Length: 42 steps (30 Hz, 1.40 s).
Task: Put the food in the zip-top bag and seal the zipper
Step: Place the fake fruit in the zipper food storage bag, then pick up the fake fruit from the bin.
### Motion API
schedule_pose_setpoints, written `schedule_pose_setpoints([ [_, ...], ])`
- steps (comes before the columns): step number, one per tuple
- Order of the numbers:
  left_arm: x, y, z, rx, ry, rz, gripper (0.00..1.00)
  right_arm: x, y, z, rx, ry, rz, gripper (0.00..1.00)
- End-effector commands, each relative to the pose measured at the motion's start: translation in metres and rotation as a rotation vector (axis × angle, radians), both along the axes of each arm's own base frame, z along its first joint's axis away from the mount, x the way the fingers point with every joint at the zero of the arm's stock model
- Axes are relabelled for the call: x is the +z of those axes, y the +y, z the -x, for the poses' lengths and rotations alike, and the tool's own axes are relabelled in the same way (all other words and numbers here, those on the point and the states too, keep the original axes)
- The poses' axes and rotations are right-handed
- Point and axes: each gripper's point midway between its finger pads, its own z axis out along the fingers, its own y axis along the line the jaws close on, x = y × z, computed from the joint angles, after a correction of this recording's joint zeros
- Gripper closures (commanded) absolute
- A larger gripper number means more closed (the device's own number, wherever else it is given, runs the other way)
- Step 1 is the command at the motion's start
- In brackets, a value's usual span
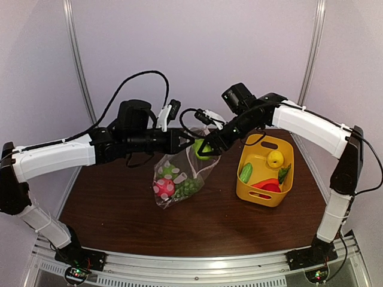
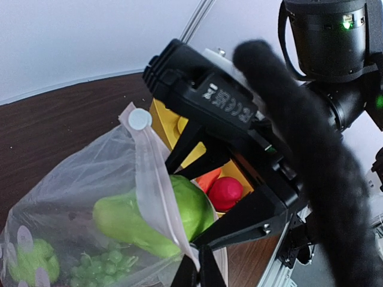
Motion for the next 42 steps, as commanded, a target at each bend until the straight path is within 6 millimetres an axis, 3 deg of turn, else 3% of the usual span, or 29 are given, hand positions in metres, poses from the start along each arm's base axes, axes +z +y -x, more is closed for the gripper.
schedule_pose_setpoints([
  [1,0.02,-0.008,-0.002,-0.005,-0.039,0.049,1.0,0.017,0.011,0.012,0.031,0.039,-0.066,0.23],
  [7,0.018,-0.003,-0.004,0.018,-0.047,0.032,1.0,0.04,-0.005,0.024,0.044,-0.01,-0.087,0.12],
  [10,0.015,-0.002,-0.006,0.023,-0.054,0.024,1.0,0.059,-0.017,0.031,0.057,-0.043,-0.119,0.12],
  [13,0.011,0.0,-0.007,0.033,-0.063,-0.001,1.0,0.077,-0.042,0.026,0.023,-0.102,-0.14,0.12],
  [15,0.01,0.003,-0.007,0.038,-0.067,-0.019,1.0,0.074,-0.065,0.013,-0.03,-0.12,-0.135,0.13],
  [19,0.013,0.011,-0.003,0.042,-0.083,-0.03,1.0,0.034,-0.129,-0.025,-0.172,-0.11,-0.016,0.18],
  [23,0.01,0.017,0.0,0.049,-0.087,-0.04,1.0,-0.022,-0.202,-0.062,-0.363,-0.141,0.263,0.22],
  [27,0.004,0.016,0.003,0.035,-0.066,-0.042,1.0,-0.06,-0.26,-0.086,-0.54,-0.194,0.525,0.23],
  [30,0.004,0.014,0.006,0.016,-0.05,-0.029,1.0,-0.083,-0.278,-0.093,-0.608,-0.19,0.626,0.22],
  [34,0.006,0.015,0.007,0.017,-0.053,-0.024,1.0,-0.097,-0.296,-0.107,-0.7,-0.223,0.704,0.17],
  [42,0.007,0.017,0.01,0.015,-0.051,-0.02,1.0,-0.14,-0.307,-0.133,-0.768,-0.132,0.71,0.15],
])
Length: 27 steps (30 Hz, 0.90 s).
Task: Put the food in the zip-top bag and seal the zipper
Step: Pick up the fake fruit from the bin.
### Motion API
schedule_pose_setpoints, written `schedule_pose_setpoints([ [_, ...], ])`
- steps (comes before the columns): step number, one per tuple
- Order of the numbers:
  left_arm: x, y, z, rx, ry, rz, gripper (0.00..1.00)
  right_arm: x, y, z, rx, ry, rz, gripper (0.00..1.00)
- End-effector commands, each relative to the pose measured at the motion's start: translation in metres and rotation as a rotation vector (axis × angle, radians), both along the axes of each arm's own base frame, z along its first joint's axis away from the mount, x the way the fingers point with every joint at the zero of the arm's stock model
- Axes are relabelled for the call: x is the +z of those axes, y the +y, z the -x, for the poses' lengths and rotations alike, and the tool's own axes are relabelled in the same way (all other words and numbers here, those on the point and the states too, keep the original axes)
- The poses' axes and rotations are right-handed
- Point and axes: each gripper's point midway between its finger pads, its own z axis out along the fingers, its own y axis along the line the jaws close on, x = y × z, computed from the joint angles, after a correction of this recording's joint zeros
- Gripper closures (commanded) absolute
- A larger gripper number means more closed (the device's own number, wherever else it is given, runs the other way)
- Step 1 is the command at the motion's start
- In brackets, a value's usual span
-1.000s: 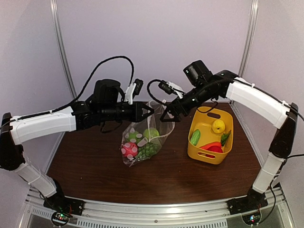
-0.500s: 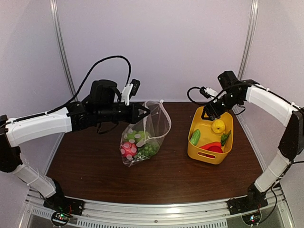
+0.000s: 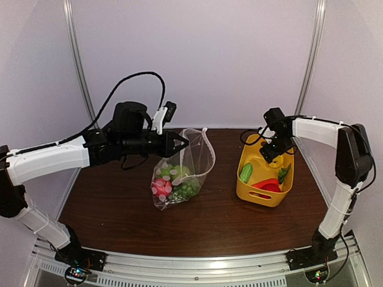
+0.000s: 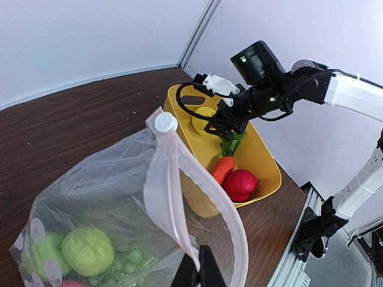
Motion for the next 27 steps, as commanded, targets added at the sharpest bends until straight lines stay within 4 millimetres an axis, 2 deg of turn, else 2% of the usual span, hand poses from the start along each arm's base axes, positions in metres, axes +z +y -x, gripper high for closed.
schedule_pose_setpoints([
  [1,0.012,0.002,0.007,-0.015,-0.019,0.036,1.0,-0.018,-0.015,-0.02,-0.089,-0.014,0.009,0.15],
  [7,0.012,0.004,0.008,-0.013,-0.02,0.039,1.0,-0.042,-0.023,-0.029,-0.121,-0.008,0.026,0.18],
  [9,0.012,0.003,0.009,-0.015,-0.018,0.041,1.0,-0.044,-0.023,-0.029,-0.125,-0.007,0.026,0.27],
  [12,0.013,0.003,0.008,-0.014,-0.021,0.041,1.0,-0.036,-0.023,-0.027,-0.121,-0.043,0.015,0.41],
  [14,0.014,0.003,0.008,-0.015,-0.023,0.042,1.0,-0.022,-0.023,-0.025,-0.113,-0.075,0.007,0.48],
  [16,0.015,0.001,0.007,-0.017,-0.024,0.043,1.0,-0.006,-0.019,-0.019,-0.096,-0.087,-0.03,0.51],
  [21,0.015,-0.002,0.006,-0.024,-0.022,0.045,1.0,0.051,0.012,0.014,0.032,-0.094,-0.205,0.51],
  [27,0.01,-0.008,0.002,-0.025,-0.021,0.044,1.0,0.13,0.098,0.078,0.407,-0.095,-0.564,0.52],
])
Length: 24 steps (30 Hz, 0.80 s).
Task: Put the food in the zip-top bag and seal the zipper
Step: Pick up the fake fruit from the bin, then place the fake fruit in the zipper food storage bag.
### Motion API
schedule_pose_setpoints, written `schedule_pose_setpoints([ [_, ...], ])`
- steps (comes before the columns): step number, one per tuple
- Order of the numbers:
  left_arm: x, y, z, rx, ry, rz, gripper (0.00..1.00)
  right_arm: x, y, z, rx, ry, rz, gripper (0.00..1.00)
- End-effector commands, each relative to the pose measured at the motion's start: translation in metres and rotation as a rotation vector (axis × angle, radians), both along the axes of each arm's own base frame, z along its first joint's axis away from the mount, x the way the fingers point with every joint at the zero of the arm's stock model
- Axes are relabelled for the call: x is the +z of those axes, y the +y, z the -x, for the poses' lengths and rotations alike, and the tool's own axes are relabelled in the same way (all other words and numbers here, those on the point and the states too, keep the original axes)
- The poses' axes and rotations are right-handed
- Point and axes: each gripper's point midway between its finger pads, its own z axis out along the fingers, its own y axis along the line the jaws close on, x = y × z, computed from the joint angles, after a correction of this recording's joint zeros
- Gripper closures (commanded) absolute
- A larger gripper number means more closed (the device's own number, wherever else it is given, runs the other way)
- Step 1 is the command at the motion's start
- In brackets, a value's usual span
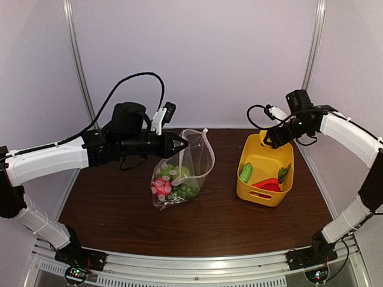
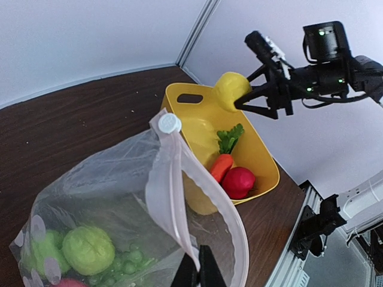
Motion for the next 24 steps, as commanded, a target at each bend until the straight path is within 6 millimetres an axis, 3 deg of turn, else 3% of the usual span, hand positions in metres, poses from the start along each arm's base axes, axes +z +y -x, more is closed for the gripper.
schedule_pose_setpoints([
  [1,0.009,-0.011,-0.002,-0.02,-0.021,0.041,1.0,0.052,0.082,0.062,0.365,0.018,-0.274,0.52],
  [5,0.011,-0.015,-0.005,-0.022,-0.019,0.042,1.0,0.116,0.15,0.112,0.643,-0.024,-0.457,0.5],
  [8,0.014,-0.016,-0.005,-0.022,-0.018,0.043,1.0,0.139,0.196,0.142,0.802,-0.006,-0.522,0.47],
  [11,0.017,-0.016,-0.004,-0.026,-0.014,0.049,1.0,0.133,0.225,0.149,0.864,0.087,-0.551,0.48],
  [15,0.025,-0.012,-0.003,-0.011,-0.021,0.063,1.0,0.108,0.25,0.146,0.878,0.188,-0.543,0.5],
  [24,0.036,-0.007,0.001,-0.01,-0.035,0.081,1.0,0.057,0.259,0.119,0.737,0.205,-0.394,0.48],
])
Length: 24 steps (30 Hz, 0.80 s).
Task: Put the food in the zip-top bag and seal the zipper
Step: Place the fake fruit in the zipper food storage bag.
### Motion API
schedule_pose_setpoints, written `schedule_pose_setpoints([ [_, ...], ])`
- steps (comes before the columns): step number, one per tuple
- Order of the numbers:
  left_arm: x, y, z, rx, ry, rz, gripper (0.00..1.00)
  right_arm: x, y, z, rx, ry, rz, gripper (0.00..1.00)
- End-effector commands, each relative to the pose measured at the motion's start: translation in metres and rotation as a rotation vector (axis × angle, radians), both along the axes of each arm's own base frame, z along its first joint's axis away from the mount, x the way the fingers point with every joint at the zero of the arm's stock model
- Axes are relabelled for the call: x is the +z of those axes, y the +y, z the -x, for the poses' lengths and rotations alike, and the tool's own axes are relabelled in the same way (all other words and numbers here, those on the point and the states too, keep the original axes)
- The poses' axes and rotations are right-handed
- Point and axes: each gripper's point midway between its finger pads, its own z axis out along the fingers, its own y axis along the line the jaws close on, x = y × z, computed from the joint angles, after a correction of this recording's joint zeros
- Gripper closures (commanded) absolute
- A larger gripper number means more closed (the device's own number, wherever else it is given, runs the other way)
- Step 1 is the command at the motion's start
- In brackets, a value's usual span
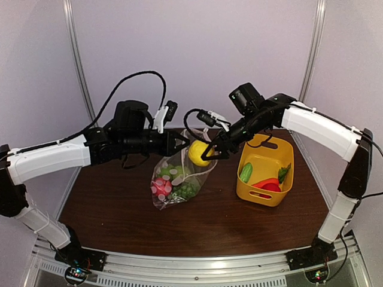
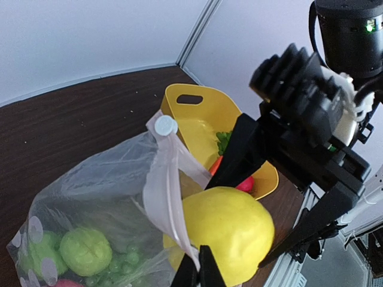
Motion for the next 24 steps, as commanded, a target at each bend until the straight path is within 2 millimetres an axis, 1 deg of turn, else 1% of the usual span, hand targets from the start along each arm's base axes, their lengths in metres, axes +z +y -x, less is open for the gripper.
schedule_pose_setpoints([
  [1,0.035,-0.002,0.005,-0.017,-0.051,0.08,1.0,-0.006,-0.003,-0.016,-0.103,-0.043,0.062,0.46],
  [4,0.032,-0.002,0.005,-0.016,-0.046,0.075,1.0,-0.008,0.002,-0.026,-0.142,-0.074,0.098,0.4],
  [8,0.031,-0.001,0.005,-0.012,-0.045,0.074,1.0,-0.005,0.006,-0.035,-0.176,-0.099,0.117,0.24],
  [11,0.031,0.002,0.005,-0.003,-0.051,0.072,1.0,0.004,0.007,-0.035,-0.176,-0.109,0.104,0.16],
  [13,0.032,0.003,0.005,0.002,-0.055,0.071,1.0,0.011,0.005,-0.032,-0.17,-0.117,0.095,0.14],
  [16,0.03,0.003,0.002,0.011,-0.06,0.061,1.0,0.031,0.0,-0.022,-0.143,-0.15,0.061,0.13],
  [17,0.028,0.003,0.002,0.012,-0.061,0.055,1.0,0.043,-0.004,-0.018,-0.137,-0.171,0.044,0.13],
  [20,0.023,0.003,0.001,0.011,-0.057,0.04,1.0,0.057,-0.022,-0.013,-0.144,-0.224,0.033,0.13],
  [22,0.022,0.003,0.001,0.011,-0.06,0.037,1.0,0.059,-0.042,-0.016,-0.172,-0.25,0.042,0.14],
  [24,0.02,0.005,0.001,0.015,-0.062,0.032,1.0,0.053,-0.067,-0.023,-0.209,-0.253,0.059,0.15],
])
